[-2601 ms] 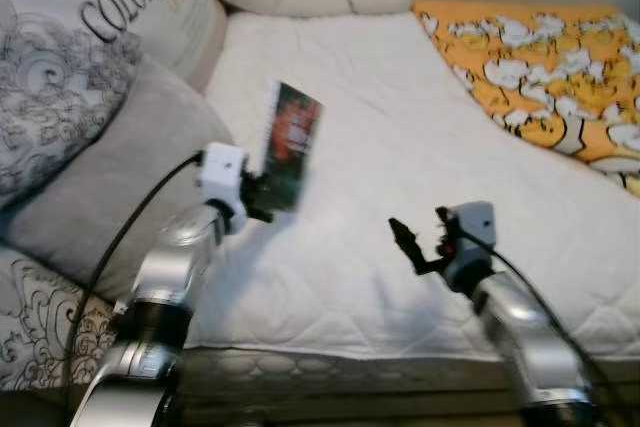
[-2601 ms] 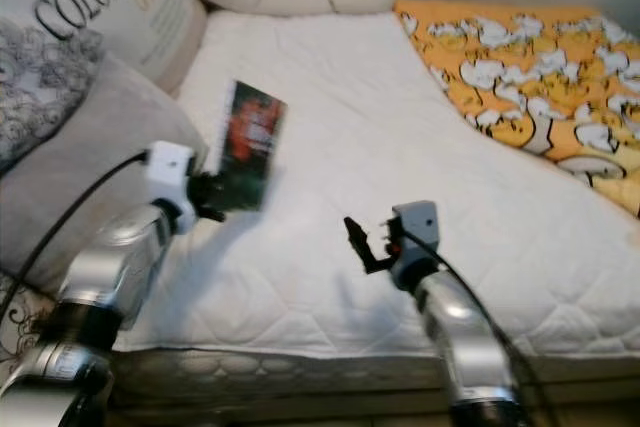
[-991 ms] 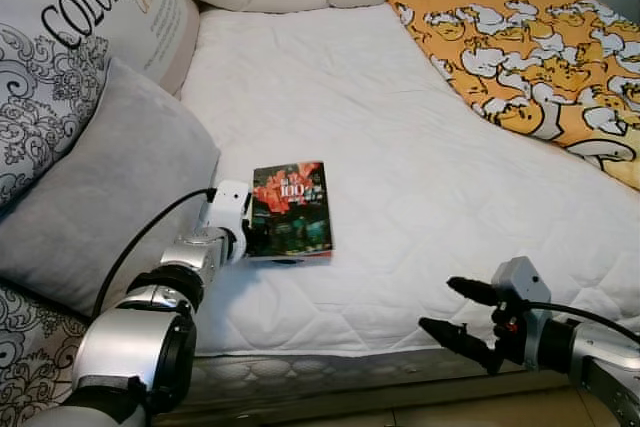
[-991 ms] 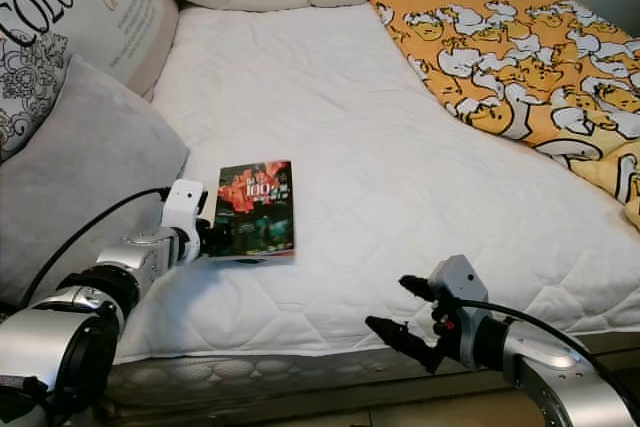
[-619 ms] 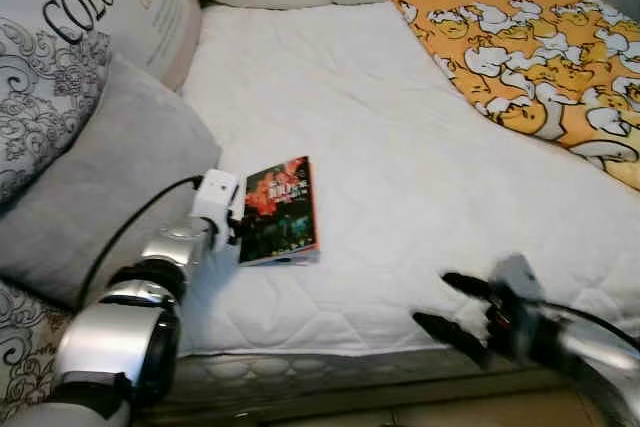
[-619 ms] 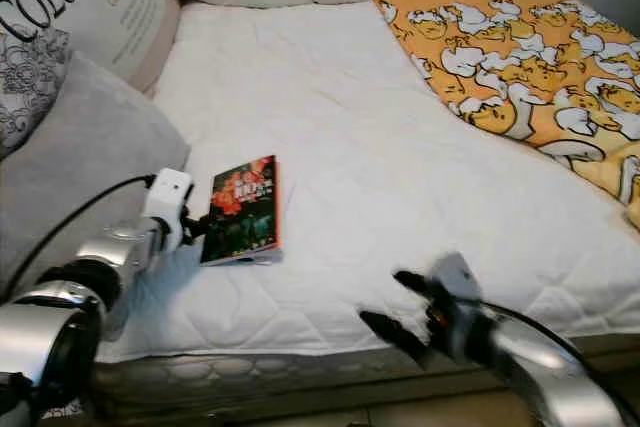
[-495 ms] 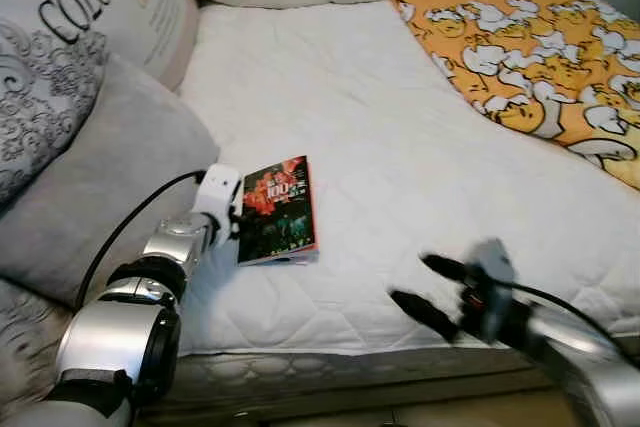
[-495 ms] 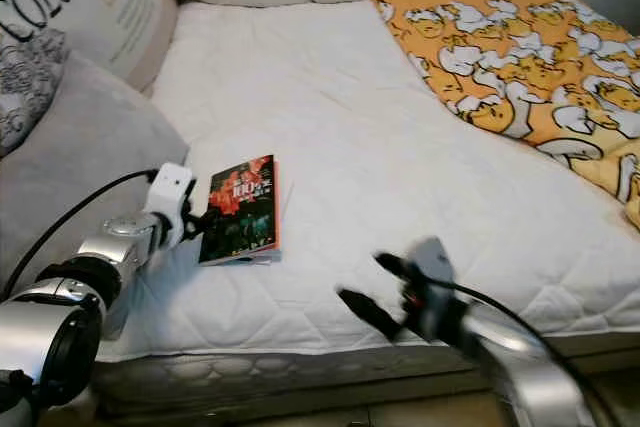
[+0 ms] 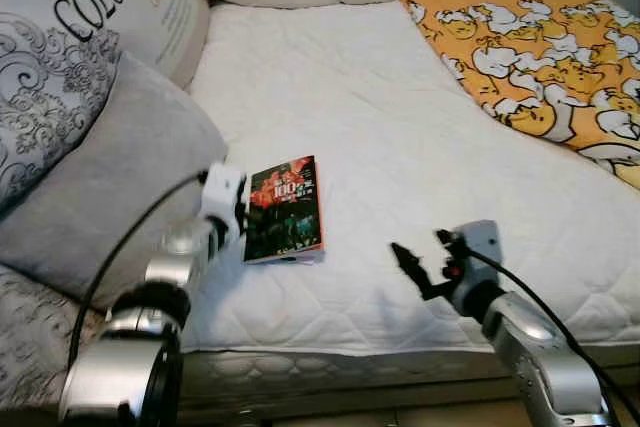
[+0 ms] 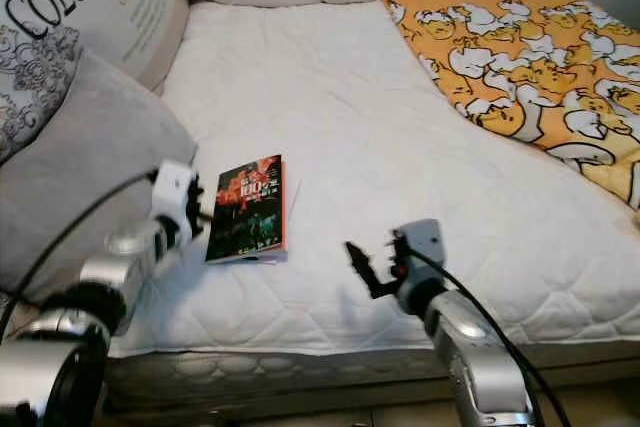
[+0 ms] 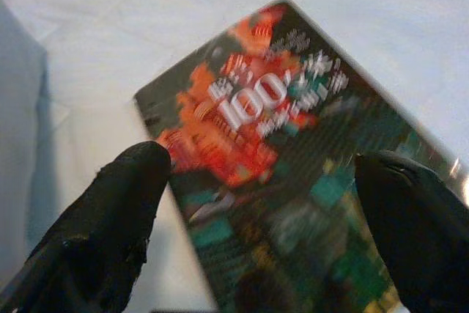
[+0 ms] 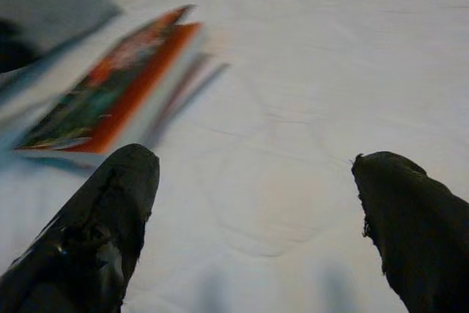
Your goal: Clean up the room
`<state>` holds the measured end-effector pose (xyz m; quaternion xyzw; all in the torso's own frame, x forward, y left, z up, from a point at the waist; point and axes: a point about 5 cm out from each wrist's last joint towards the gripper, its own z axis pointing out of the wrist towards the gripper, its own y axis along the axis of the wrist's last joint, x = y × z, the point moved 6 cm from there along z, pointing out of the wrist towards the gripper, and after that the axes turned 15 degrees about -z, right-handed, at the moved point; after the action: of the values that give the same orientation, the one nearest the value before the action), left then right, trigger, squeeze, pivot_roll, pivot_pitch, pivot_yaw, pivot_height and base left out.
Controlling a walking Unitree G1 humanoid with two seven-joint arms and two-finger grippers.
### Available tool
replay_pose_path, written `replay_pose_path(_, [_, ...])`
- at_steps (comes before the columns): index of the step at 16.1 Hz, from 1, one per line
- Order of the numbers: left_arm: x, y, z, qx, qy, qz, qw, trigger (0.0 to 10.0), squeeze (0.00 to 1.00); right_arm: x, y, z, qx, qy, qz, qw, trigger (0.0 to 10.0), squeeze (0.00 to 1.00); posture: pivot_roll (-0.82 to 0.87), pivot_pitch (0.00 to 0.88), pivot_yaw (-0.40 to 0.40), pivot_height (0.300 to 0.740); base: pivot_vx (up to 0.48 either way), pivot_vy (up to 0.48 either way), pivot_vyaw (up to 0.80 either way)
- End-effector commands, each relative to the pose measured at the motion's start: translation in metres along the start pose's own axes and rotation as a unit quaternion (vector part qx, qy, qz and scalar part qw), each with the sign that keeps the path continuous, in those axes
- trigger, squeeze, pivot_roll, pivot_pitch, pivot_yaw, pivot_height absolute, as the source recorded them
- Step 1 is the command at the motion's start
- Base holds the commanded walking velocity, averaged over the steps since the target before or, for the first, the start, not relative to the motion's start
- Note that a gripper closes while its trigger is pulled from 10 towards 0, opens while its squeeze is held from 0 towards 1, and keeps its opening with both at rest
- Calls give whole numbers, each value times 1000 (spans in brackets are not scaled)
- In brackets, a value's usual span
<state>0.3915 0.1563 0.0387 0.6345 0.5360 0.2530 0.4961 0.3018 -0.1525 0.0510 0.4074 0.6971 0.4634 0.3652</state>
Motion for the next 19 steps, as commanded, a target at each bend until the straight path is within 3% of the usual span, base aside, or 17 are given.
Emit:
replay_pose_path(1, [-13, -1, 2, 5, -21, 65, 998, 10000, 1000, -10, 3, 3, -1, -40, -5, 999, 10000, 0, -37, 0, 5, 740, 0, 0, 0])
replay_pose_path(4, [-25, -1, 13, 19, -19, 76, 997, 10000, 973, -9, 4, 1, 2, -25, -30, 999, 10000, 0, -70, 0, 15, 740, 0, 0, 0])
replay_pose_path(5, [-29, 2, 20, 21, 4, 83, 996, 10000, 812, 4, 2, -12, 8, 41, -48, 998, 10000, 0, -108, 0, 30, 740, 0, 0, 0])
replay_pose_path(6, [-31, 6, 23, 16, 14, 81, 996, 10000, 749, 9, 2, -21, 8, 69, -58, 996, 10000, 0, -134, 0, 40, 740, 0, 0, 0])
replay_pose_path(7, [-41, 14, 27, 3, 2, 45, 999, 10000, 655, 10, 0, -28, 16, 93, -79, 992, 10000, 0, -146, 0, 43, 740, 0, 0, 0])
replay_pose_path(8, [-61, 22, 33, -11, -31, 2, 999, 10000, 0, -2, -1, -31, 27, 75, -96, 992, 10000, 0, -159, 0, 38, 740, 0, 0, 0])
replay_pose_path(11, [-111, 20, 43, 3, -104, -42, 994, 10000, 0, -13, 6, -44, 30, 77, -97, 992, 10000, 0, -197, 0, 28, 740, 0, 0, 0])
replay_pose_path(14, [-131, -6, 46, 50, -105, -9, 993, 10000, 0, -16, 13, -51, 29, 83, -110, 990, 10000, 0, -256, 0, 44, 740, 0, 0, 0])
replay_pose_path(15, [-128, -11, 46, 59, -93, 13, 994, 10000, 0, -14, 14, -52, 29, 87, -113, 989, 10000, 0, -261, 0, 47, 740, 0, 0, 0])
replay_pose_path(16, [-112, -27, 44, 85, -43, 83, 992, 10000, 0, -9, 17, -53, 26, 97, -112, 989, 10000, 0, -264, 0, 48, 740, 0, 0, 0])
replay_pose_path(19, [-88, -39, 40, 106, 11, 139, 985, 10000, 0, -5, 19, -53, 27, 105, -109, 988, 10000, 0, -257, 0, 43, 740, 0, 0, 0])
